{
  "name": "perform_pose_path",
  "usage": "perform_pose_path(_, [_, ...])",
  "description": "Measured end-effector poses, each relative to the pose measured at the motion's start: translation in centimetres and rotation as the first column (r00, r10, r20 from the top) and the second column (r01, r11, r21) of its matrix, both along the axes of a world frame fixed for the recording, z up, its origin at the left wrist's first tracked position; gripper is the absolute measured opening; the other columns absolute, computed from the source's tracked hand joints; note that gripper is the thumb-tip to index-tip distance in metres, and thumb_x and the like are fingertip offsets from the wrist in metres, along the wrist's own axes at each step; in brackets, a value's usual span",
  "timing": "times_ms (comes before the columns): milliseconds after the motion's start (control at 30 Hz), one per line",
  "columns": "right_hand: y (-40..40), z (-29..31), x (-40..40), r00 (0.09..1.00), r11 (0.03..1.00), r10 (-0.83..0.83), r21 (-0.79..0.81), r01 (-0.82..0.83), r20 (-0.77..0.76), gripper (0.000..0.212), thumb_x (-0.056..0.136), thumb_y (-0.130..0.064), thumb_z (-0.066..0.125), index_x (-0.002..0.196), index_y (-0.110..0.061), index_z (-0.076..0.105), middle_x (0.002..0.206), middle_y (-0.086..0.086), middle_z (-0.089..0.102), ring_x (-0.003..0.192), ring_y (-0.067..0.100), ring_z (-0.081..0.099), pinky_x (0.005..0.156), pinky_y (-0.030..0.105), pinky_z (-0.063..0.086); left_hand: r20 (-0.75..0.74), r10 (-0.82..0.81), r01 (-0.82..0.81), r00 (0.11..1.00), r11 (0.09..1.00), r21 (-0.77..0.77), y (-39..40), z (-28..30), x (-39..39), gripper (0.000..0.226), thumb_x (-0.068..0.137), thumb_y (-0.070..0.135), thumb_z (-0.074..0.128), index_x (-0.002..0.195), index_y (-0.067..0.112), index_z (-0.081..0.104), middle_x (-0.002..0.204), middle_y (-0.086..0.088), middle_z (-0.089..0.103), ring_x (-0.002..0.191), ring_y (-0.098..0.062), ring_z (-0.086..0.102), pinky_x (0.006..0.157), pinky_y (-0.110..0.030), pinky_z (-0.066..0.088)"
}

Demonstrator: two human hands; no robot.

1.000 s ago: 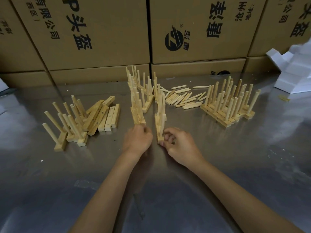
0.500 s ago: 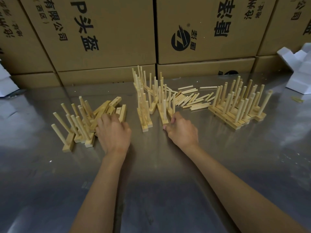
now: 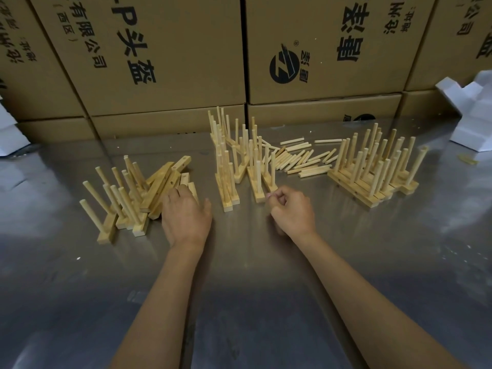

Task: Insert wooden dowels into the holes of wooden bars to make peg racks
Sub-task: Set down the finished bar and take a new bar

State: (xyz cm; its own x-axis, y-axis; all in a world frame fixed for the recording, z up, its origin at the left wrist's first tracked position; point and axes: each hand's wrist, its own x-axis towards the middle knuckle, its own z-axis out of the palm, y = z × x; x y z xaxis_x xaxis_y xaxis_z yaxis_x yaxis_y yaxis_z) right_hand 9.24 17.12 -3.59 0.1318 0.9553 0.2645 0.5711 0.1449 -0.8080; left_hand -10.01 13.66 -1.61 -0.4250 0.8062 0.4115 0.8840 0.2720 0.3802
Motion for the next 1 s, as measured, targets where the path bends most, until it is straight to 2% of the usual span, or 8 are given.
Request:
perform_pose_path(100, [-0.3, 0.0, 0.2, 0.996, 1.000, 0.021, 0.006, -0.021, -0.086, 0.015, 0.092, -0.021, 0.059, 0.083, -0.017, 0.071, 0.061, -0.007, 0.059, 0.059, 0.007, 0.054, 0.056, 0.024, 0.042, 0.025, -0.010, 0.011, 1.000, 0.998, -0.062, -0.2, 0.1, 0.1, 0.032, 0.097, 0.021, 0.056, 0.119, -0.003, 0.059, 0.118, -0.022, 0.060, 0.116, -0.037, 0.050, 0.091, -0.044, 0.044])
perform_pose_path(233, [-0.7, 0.0, 0.5, 0.979, 0.999, 0.031, -0.004, -0.033, -0.200, 0.026, 0.093, -0.022, 0.060, 0.068, -0.029, 0.061, 0.059, -0.008, 0.058, 0.055, 0.006, 0.052, 0.054, 0.021, 0.040, 0.112, -0.008, 0.016, 0.994, 0.997, -0.072, -0.6, 0.5, -0.1, 0.027, 0.098, 0.017, 0.049, 0.103, -0.004, 0.066, 0.113, -0.025, 0.059, 0.100, -0.042, 0.058, 0.074, -0.043, 0.044])
perform_pose_path(333, [-1.1, 0.1, 0.7, 0.969, 0.999, 0.034, -0.016, -0.039, -0.243, 0.029, 0.095, -0.022, 0.060, 0.067, -0.029, 0.058, 0.059, -0.007, 0.057, 0.056, 0.008, 0.051, 0.056, 0.024, 0.041, 0.319, -0.013, -0.029, 0.948, 0.992, 0.127, -1.2, 1.3, 0.0, 0.030, 0.103, 0.018, 0.045, 0.115, -0.001, 0.063, 0.126, -0.024, 0.052, 0.102, -0.042, 0.058, 0.079, -0.038, 0.039])
perform_pose_path(467, [-2.0, 0.3, 1.1, 0.955, 0.998, 0.043, -0.029, -0.054, -0.293, 0.021, 0.096, -0.020, 0.059, 0.075, -0.021, 0.063, 0.066, -0.001, 0.059, 0.062, 0.013, 0.054, 0.061, 0.031, 0.048, 0.460, -0.208, -0.057, 0.863, 0.865, 0.499, -1.7, 2.7, 0.5, 0.032, 0.105, 0.016, 0.042, 0.133, 0.001, 0.048, 0.131, -0.017, 0.048, 0.101, -0.016, 0.047, 0.080, -0.017, 0.033])
perform_pose_path(600, [-3.1, 0.5, 1.6, 0.942, 0.999, 0.023, -0.036, -0.037, -0.334, 0.020, 0.095, -0.018, 0.060, 0.077, -0.012, 0.064, 0.061, -0.004, 0.055, 0.052, 0.000, 0.048, 0.051, 0.016, 0.039, 0.584, -0.464, 0.022, 0.666, 0.795, 0.607, -2.2, 3.7, 2.0, 0.023, 0.106, 0.019, 0.041, 0.128, 0.021, 0.038, 0.115, 0.001, 0.061, 0.091, -0.018, 0.060, 0.079, -0.039, 0.049])
perform_pose_path(767, [-4.9, 2.1, 2.1, 0.884, 0.999, 0.039, 0.003, -0.043, -0.465, 0.020, 0.098, -0.019, 0.057, 0.080, -0.011, 0.063, 0.066, 0.005, 0.059, 0.059, 0.013, 0.049, 0.057, 0.027, 0.038, 0.577, -0.643, 0.155, 0.503, 0.724, 0.672, -3.2, 4.3, 5.5, 0.025, 0.101, 0.012, 0.053, 0.120, 0.027, 0.046, 0.116, 0.002, 0.061, 0.082, 0.005, 0.060, 0.064, -0.015, 0.047])
perform_pose_path(867, [-6.3, 3.3, 2.5, 0.820, 0.994, 0.096, 0.094, -0.052, -0.565, 0.020, 0.098, -0.026, 0.059, 0.088, -0.011, 0.067, 0.062, -0.004, 0.059, 0.056, 0.006, 0.052, 0.055, 0.022, 0.039, 0.587, -0.695, 0.279, 0.415, 0.712, 0.645, -4.0, 3.7, 8.1, 0.030, 0.098, 0.003, 0.054, 0.118, 0.025, 0.049, 0.112, -0.002, 0.060, 0.080, -0.005, 0.058, 0.064, -0.019, 0.045])
perform_pose_path(1000, [-7.8, 3.6, 3.3, 0.744, 0.986, 0.155, 0.143, -0.081, -0.650, 0.016, 0.094, -0.020, 0.066, 0.107, -0.012, 0.070, 0.065, -0.012, 0.065, 0.055, -0.003, 0.058, 0.050, 0.015, 0.043, 0.769, -0.623, 0.511, 0.143, 0.712, 0.482, -4.8, 2.2, 10.6, 0.035, 0.095, -0.003, 0.048, 0.121, 0.021, 0.053, 0.095, -0.008, 0.066, 0.061, -0.014, 0.060, 0.048, -0.029, 0.046])
